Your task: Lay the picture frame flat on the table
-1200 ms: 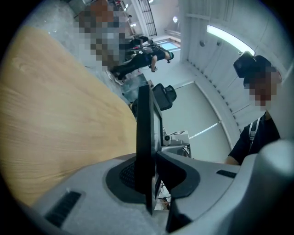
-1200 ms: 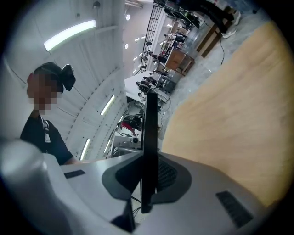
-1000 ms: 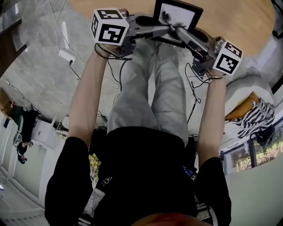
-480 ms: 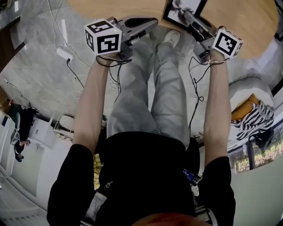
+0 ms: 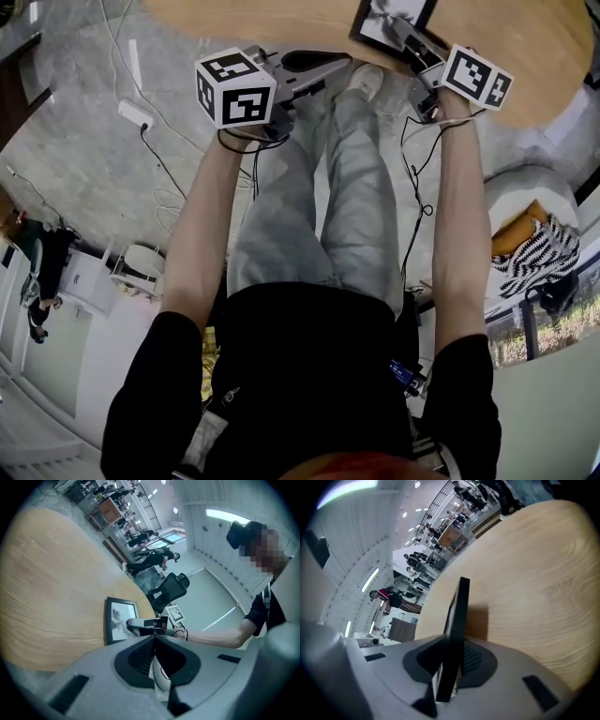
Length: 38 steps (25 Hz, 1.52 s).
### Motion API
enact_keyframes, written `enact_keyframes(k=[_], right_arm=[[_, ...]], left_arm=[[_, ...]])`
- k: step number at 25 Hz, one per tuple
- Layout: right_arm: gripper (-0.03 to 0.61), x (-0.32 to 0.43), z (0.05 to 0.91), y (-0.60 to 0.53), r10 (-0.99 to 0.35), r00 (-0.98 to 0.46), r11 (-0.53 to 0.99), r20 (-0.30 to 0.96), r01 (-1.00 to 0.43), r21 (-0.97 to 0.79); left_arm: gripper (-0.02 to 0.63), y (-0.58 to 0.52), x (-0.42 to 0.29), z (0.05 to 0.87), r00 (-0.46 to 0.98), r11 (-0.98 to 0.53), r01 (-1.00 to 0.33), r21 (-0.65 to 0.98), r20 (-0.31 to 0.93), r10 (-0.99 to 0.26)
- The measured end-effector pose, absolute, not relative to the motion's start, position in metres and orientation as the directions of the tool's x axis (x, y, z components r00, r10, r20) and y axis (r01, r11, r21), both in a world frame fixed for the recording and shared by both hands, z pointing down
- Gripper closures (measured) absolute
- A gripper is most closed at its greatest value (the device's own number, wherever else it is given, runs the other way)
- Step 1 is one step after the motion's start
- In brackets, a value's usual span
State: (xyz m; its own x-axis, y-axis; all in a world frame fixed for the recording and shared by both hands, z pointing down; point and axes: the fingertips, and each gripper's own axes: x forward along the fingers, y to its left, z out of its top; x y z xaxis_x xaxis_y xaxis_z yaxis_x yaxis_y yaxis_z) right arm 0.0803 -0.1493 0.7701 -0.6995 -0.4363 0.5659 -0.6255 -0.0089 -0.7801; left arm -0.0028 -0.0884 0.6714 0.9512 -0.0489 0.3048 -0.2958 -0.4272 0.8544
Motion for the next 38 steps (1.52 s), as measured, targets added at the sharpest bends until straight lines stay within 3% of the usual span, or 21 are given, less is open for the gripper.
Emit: enact_keyframes(k=[5,10,14,18,19,20,22,27,32,38], right_arm=[[0.452,0.093,0.782,-0.153,-0.408,-0.580,0.034,0.705,-0.782,-0.623],[0.389,0.104,0.788,-0.152,-0.397,-0.468,0.031,0.790,-0.867,-0.498],[0.379,0.114,0.790,-0.149,-0.400,-0.371,0.014,0.838,-0.917,-0.399],[0.381,0.127,0.770,-0.150,-0.424,-0.277,0.058,0.863,-0.959,-0.279],[0.421,0.128,0.758,-0.150,-0.446,-0.279,0.063,0.851,-0.958,-0.281],[0.506,0.128,0.742,-0.149,-0.475,-0.286,0.067,0.833,-0.955,-0.289],[0.549,0.125,0.701,-0.150,-0.540,-0.321,0.091,0.778,-0.941,-0.326],[0.560,0.111,0.565,-0.176,-0.689,-0.403,0.197,0.602,-0.904,-0.379],[0.561,0.123,0.406,-0.201,-0.861,-0.380,0.235,0.338,-0.886,-0.400],[0.566,0.157,0.243,-0.201,-0.945,-0.314,0.262,0.086,-0.890,-0.372]], left_arm=[[0.604,-0.085,0.002,0.666,0.961,-0.417,-0.265,0.869,0.272,-0.043],[0.604,-0.099,0.000,0.642,0.971,-0.363,-0.218,0.906,0.164,-0.174],[0.604,-0.096,0.007,0.636,0.973,-0.420,-0.223,0.880,0.177,-0.146],[0.604,-0.093,0.015,0.627,0.945,-0.577,-0.314,0.754,0.305,-0.116],[0.604,-0.093,0.017,0.618,0.937,-0.611,-0.332,0.718,0.325,-0.127],[0.604,-0.094,0.019,0.606,0.930,-0.633,-0.349,0.691,0.336,-0.146],[0.604,-0.101,0.022,0.576,0.913,-0.653,-0.397,0.645,0.354,-0.205],[0.604,-0.148,0.026,0.483,0.828,-0.695,-0.554,0.459,0.388,-0.405],[0.604,-0.189,0.024,0.361,0.737,-0.661,-0.675,0.327,0.278,-0.615],[0.604,-0.209,0.016,0.224,0.566,-0.521,-0.807,0.277,0.111,-0.817]])
